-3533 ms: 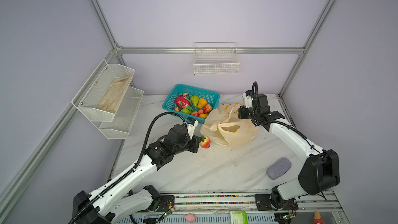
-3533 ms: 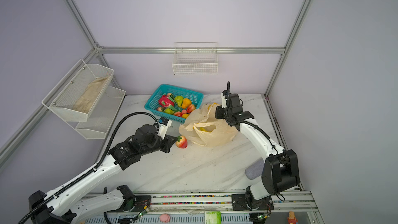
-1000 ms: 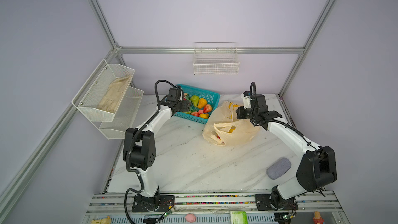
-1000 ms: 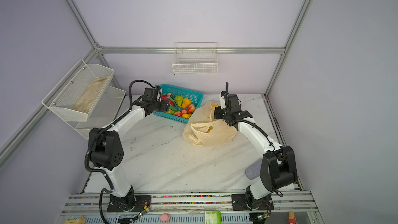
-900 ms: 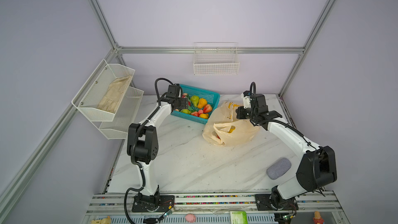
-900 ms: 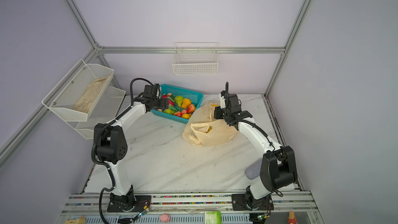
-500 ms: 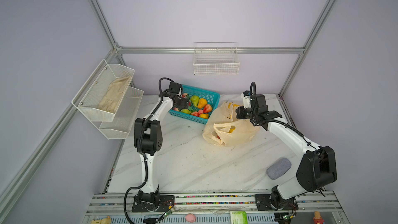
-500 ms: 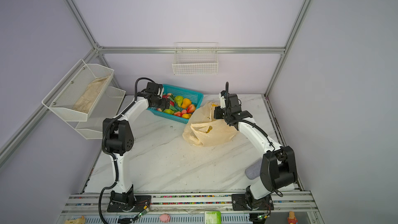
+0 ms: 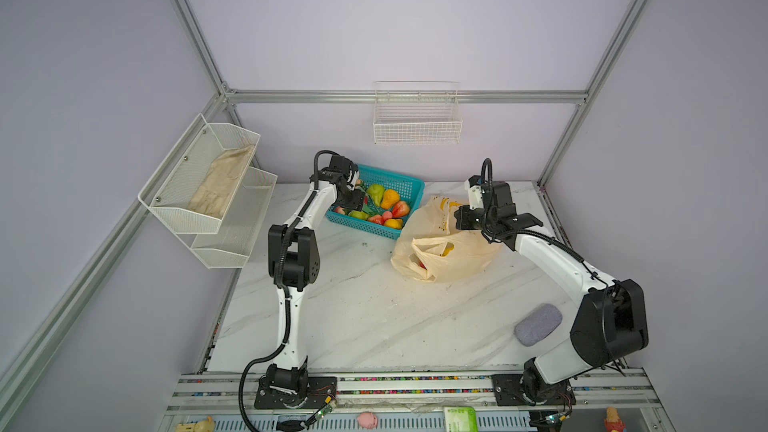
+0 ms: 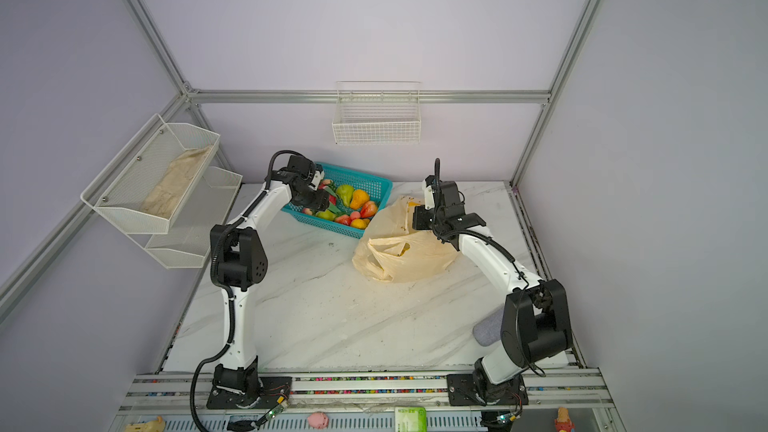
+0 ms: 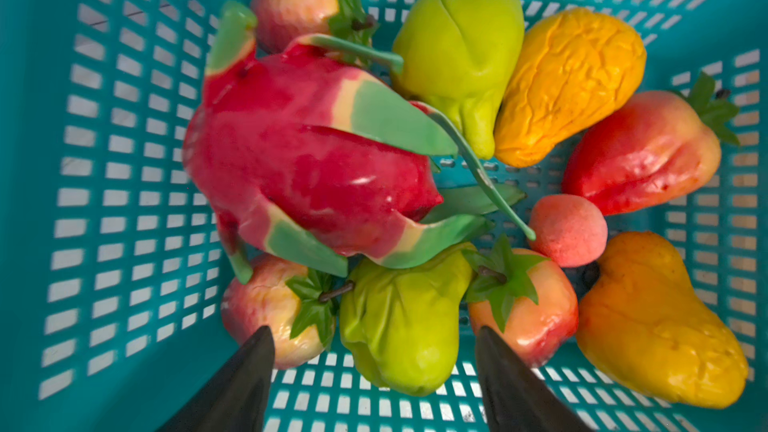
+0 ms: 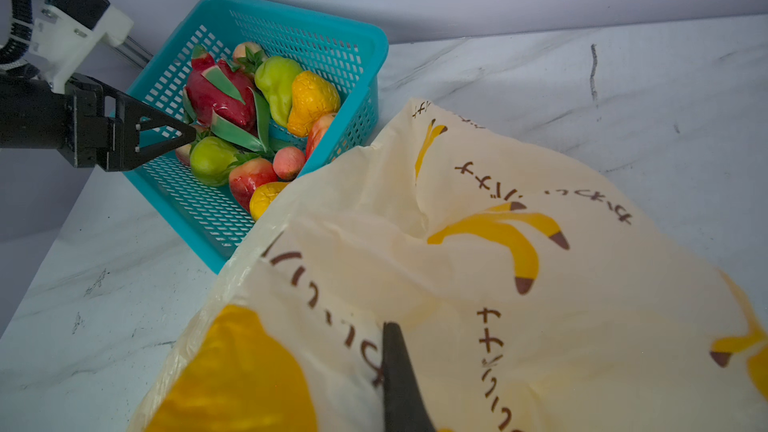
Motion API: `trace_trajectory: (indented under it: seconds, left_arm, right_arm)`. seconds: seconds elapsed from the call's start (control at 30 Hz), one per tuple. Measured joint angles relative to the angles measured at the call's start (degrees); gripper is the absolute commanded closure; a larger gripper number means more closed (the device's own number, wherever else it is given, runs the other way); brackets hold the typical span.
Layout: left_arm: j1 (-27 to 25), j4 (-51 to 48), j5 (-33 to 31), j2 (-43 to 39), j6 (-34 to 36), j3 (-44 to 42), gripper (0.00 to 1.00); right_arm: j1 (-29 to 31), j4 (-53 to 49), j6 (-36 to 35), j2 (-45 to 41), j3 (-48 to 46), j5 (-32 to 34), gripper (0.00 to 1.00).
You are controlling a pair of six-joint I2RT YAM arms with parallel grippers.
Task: Place the fake fruits into the plastic bag and tie a complex knot
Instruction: 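Move the left gripper back over the teal basket, then lower the left gripper into the basket and grasp the green pear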
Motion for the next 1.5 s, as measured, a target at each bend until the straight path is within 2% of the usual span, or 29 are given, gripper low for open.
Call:
trace_trajectory:
  seconds: [0.33,0.87,1.3,1.5]
  left_arm:
    - [-0.4,-1.4,1.0,2.6,0.9,0.3,0.29]
    - [-1.2,-5.7,1.3,11.0,2.5,8.9,0.27]
    - [-1.4,-7.8,0.8,11.7,3.3,10.7,0.52]
    - [-1.4,-7.8,1.4,10.0,1.7,10.7,0.56]
  right_arm:
    - [0.0,0.0,0.0,0.3,0.0,0.0,1.0]
    - [0.0,0.0,0.0,0.7,0.0,0.0,1.0]
    - [0.0,0.0,0.0,1.8,0.0,0.0,1.0]
    - [0.0,0.0,0.0,1.8,0.0,0.0,1.0]
